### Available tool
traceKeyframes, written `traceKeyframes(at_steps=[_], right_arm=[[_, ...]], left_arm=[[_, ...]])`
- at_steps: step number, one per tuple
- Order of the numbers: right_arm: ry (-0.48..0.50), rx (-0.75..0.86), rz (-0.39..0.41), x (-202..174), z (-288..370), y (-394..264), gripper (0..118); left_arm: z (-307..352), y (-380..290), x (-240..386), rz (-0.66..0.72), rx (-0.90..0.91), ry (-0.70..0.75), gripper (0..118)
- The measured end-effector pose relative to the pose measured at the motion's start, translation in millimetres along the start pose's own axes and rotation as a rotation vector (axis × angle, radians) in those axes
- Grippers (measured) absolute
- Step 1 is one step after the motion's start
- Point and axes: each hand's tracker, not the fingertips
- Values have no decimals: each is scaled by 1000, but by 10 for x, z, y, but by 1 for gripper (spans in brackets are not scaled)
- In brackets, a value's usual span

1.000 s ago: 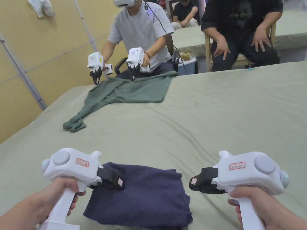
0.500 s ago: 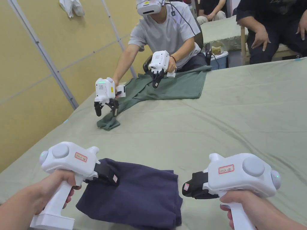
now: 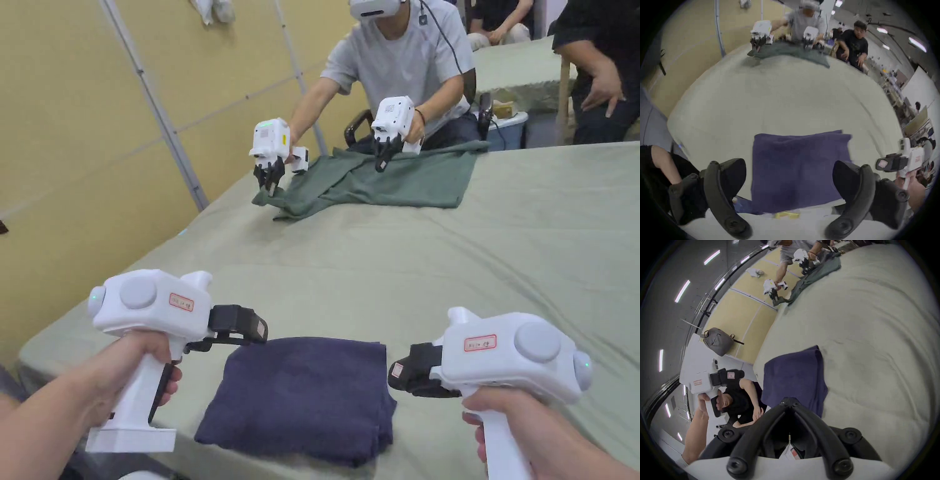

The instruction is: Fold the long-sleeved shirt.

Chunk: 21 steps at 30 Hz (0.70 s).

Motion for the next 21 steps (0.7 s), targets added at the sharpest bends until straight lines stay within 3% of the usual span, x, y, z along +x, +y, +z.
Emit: traceKeyframes(at_steps=[1,2,3,7,9,10,12,13,15,18,21], right_arm=[[7,8,13,-38,48,-2,9],[23,9,26,-71,103,-4,9],[21,6,39,-94,155,-13,9],[13,50,68,-72,454,-50,9],[13,66,66,10,679,-58,9],[7,78,77,44,790,-53,9],[-102,188,210,100,1131,-51,9],[-174,242,289,105,1288,-58,9],[-386,424,439,119,1658,-118,9],[-570,622,470,275,2196,-155,9],[-720,705,516,441,2653,-158,9]], left_arm=[[22,-38,43,2,-2,-11,83],[49,-121,98,3,6,-35,37],[43,-231,178,-10,12,-23,4],[-155,-774,597,51,113,-77,4],[-13,-873,892,92,235,-26,4],[-31,-992,1050,135,206,-46,4],[-12,-1125,1469,133,331,23,4],[-30,-1169,1703,70,393,131,4],[-146,-1270,2195,-9,549,311,4],[-352,-1237,2861,-74,664,417,4],[-572,-1113,3415,-19,617,314,4]])
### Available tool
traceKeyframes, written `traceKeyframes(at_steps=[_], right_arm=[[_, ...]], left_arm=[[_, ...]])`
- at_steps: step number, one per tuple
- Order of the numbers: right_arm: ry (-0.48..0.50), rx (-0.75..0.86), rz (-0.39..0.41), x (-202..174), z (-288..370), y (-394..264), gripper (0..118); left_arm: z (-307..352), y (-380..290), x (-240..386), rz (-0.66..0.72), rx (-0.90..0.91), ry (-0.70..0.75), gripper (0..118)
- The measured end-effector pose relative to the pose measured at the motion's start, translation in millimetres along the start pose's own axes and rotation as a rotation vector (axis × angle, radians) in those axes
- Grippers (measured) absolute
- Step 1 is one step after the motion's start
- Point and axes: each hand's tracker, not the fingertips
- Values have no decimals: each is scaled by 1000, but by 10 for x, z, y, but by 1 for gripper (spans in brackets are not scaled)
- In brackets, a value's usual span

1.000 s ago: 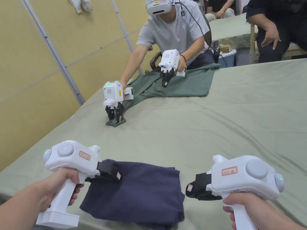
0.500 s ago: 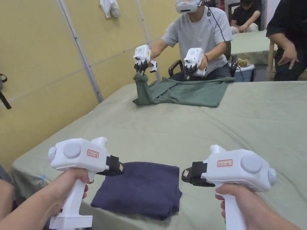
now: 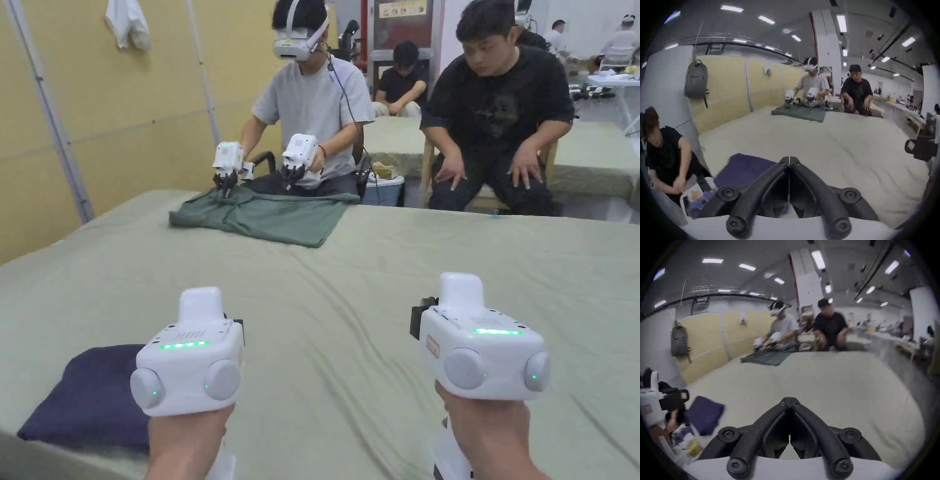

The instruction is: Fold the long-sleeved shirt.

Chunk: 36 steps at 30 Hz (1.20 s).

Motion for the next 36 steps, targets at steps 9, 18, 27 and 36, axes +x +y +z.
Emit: traceKeyframes(at_steps=[9,18,27,36], right_arm=[[-296,26,57,1406,474,130,9],[-436,21,-1,2139,831,40,9],[-432,30,7,2152,771,44,9],[-410,14,-10,2175,526,-46,118]], left_arm=[[39,113,1538,-119,94,-174,4],[58,178,2339,-153,96,-286,4],[12,86,2445,-193,100,-296,10],[-264,228,2249,-145,79,-267,118]])
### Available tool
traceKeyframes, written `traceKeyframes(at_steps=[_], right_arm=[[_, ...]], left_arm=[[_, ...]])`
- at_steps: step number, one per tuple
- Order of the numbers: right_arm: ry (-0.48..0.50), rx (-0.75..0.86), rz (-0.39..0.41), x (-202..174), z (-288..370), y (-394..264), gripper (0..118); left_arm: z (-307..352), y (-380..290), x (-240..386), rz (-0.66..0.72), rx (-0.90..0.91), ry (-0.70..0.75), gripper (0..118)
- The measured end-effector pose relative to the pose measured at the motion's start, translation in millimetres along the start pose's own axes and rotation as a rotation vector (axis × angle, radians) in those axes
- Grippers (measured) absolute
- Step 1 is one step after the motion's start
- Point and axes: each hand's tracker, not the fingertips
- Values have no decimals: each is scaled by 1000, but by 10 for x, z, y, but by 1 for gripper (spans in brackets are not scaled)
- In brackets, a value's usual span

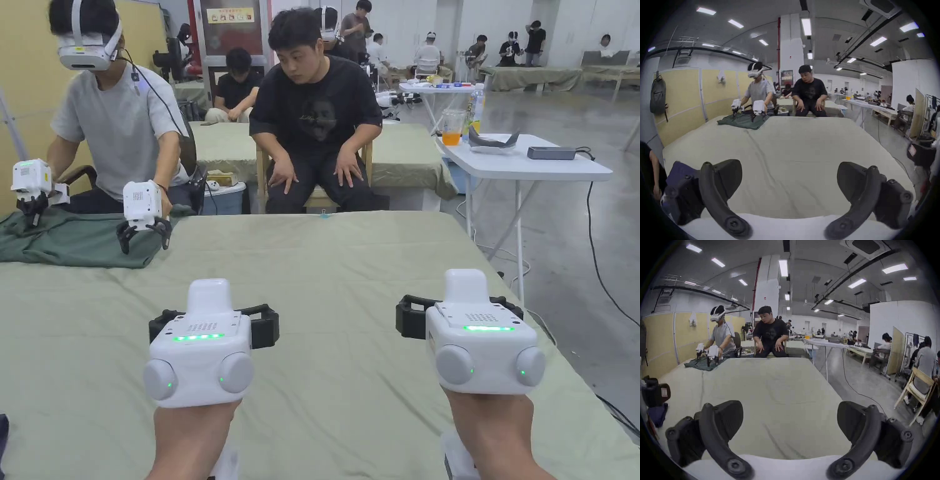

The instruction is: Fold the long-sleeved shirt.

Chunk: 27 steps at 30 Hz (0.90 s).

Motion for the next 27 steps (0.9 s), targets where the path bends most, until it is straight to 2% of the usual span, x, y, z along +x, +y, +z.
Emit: traceKeyframes(at_steps=[2,3,5,6,7,8,10,14,27], right_arm=[[-4,11,29,-29,45,1,118],[-11,22,47,-49,106,10,118],[1,13,55,-49,102,17,118],[3,12,52,-71,119,49,118],[5,11,53,-85,126,63,118],[4,10,54,-93,129,67,118],[-18,7,59,-117,108,66,118],[1,-9,49,-112,82,71,118],[8,5,65,-205,70,113,118]], left_arm=[[-98,92,-54,-10,11,-4,118],[-94,-215,31,-27,19,-2,118],[-178,-247,66,-46,18,-4,118],[-230,-231,80,-52,14,-12,118],[114,-210,193,-55,15,-18,118],[164,-203,229,-56,19,-21,118],[185,-194,299,-58,21,-19,118],[267,-171,344,-61,4,-36,118],[199,-138,234,-100,4,-36,118]])
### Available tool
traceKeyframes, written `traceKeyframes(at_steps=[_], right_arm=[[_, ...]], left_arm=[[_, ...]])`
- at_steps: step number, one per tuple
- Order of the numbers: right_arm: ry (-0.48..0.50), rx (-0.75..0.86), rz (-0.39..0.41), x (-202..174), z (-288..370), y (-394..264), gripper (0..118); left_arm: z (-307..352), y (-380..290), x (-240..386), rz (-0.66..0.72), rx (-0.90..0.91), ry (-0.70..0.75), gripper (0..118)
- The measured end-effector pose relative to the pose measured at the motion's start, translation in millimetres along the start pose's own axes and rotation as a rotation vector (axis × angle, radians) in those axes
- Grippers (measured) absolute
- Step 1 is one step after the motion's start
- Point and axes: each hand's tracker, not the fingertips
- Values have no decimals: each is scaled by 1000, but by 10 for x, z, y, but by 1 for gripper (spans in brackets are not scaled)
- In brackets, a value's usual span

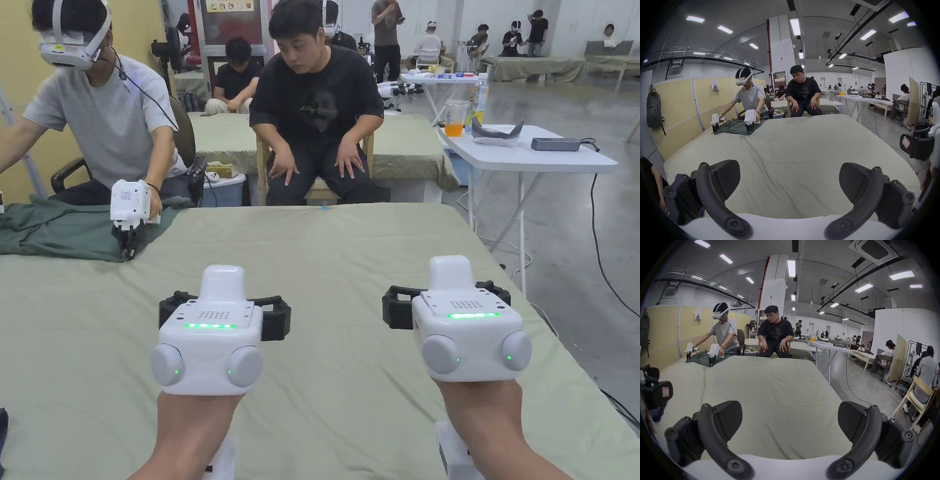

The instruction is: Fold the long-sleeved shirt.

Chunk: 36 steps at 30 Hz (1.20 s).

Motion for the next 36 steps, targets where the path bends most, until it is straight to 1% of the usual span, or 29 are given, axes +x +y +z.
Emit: traceKeyframes(at_steps=[5,10,22,28,36], right_arm=[[-6,3,9,5,-1,14,118],[-10,2,-5,31,9,28,118],[-15,7,-1,30,12,18,118],[-13,6,9,21,25,9,118],[-5,15,18,31,43,38,118]], left_arm=[[-37,-3,-45,29,-13,2,118],[-29,18,-76,66,-11,2,118],[-8,-40,-32,10,-9,-5,118],[-26,-36,-84,44,-23,3,118],[-16,-2,-124,51,-7,18,118]])
